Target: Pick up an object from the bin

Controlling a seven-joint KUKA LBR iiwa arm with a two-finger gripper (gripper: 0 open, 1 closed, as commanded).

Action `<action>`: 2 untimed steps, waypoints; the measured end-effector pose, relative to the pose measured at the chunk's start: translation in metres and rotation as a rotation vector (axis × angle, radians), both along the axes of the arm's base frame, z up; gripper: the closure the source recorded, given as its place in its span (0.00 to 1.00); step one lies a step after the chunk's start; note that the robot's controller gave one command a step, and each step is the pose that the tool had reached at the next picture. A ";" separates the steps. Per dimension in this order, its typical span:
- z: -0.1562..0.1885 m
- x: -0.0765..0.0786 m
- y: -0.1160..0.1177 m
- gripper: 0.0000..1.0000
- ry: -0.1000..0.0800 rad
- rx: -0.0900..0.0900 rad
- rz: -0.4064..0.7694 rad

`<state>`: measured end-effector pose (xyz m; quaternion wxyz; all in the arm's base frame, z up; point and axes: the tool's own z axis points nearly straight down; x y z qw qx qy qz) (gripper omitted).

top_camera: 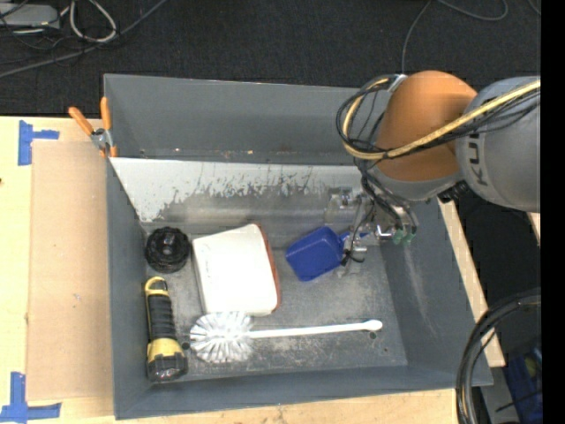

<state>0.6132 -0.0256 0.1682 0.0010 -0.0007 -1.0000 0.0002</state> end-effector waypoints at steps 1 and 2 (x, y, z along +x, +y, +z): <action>-0.049 0.004 0.024 0.00 0.001 0.001 -0.048; -0.079 -0.010 0.010 0.00 -0.002 0.001 -0.071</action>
Offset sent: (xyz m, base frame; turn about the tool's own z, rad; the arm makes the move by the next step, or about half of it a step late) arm -0.0103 0.0087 -0.0778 0.0706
